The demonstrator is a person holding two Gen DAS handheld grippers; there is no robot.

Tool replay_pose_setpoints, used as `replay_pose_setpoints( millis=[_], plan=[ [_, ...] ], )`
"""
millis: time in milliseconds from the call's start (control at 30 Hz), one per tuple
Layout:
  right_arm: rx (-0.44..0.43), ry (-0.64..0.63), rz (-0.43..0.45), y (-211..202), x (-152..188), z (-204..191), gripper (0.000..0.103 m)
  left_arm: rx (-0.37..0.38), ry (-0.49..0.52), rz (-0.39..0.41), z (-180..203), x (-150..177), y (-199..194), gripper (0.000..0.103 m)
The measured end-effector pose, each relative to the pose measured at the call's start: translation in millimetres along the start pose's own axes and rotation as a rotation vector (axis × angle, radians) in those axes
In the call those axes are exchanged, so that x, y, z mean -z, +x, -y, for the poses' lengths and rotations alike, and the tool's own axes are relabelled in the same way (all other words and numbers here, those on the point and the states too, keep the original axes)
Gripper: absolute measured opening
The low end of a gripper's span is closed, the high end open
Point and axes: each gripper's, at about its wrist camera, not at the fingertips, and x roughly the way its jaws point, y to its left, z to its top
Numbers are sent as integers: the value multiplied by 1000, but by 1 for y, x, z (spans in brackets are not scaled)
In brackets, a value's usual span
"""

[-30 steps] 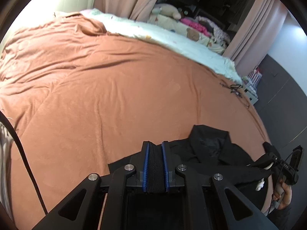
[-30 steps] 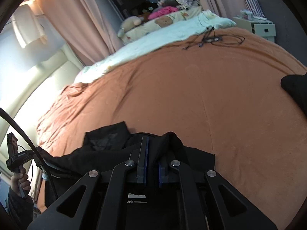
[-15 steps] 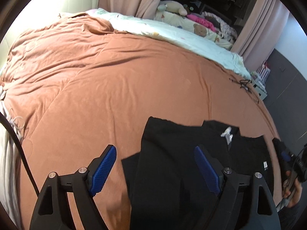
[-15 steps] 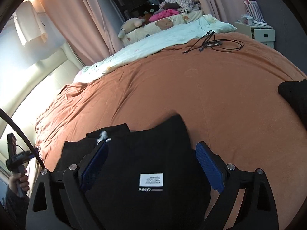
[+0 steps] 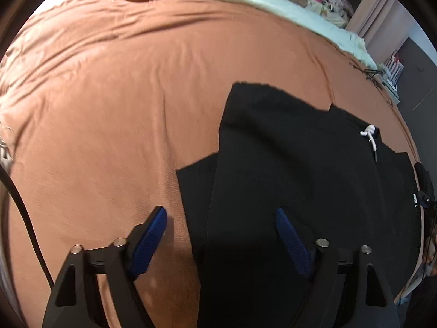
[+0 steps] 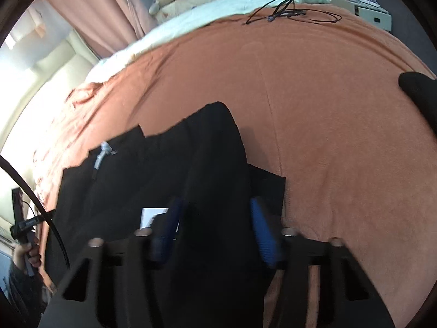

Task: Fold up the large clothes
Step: 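Open both grippers and release the folded hem onto the shirt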

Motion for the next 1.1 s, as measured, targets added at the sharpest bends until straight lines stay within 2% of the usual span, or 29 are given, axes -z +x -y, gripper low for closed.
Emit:
replay_pose_setpoints(
  millis=[33,67,100,133,167,267,400,533,633,667,700,767,800,833,1100],
  plan=[
    [14,-5,14,1,-5,1,12,16,0,-9,0,0,4,57],
    [18,-4,25,1,-7,1,6,20,3,-11,2,-1,6,45],
    [12,1,35,1,-10,2,2,1,14,-3,3,-2,6,38],
    [7,6,44,1,-13,3,1,-24,32,5,7,-4,5,24],
    [10,5,54,1,-16,2,0,-47,48,9,10,-5,5,19],
    [19,-3,61,7,-17,-3,0,-75,56,14,11,-9,8,14],
    [17,0,69,13,-9,-6,0,-86,52,23,9,-12,12,13],
    [44,-10,101,-1,-3,-9,1,-59,-22,46,-3,-12,-4,13],
    [33,13,103,-18,5,-6,3,-11,-65,57,-13,-8,-23,14],
    [39,16,107,-25,8,-6,6,-5,-68,57,-15,-5,-27,17],
    [35,16,114,-31,11,-8,16,-2,-72,58,-17,0,-33,23],
    [19,17,128,-42,18,-13,69,17,-89,72,-21,12,-45,62],
    [11,14,144,-50,23,-16,85,35,-99,83,-24,19,-52,71],
    [7,5,156,-57,27,-19,85,48,-106,93,-26,27,-58,81],
    [-51,-84,107,-79,71,-56,84,104,-184,80,-36,85,-76,81]
  ],
)
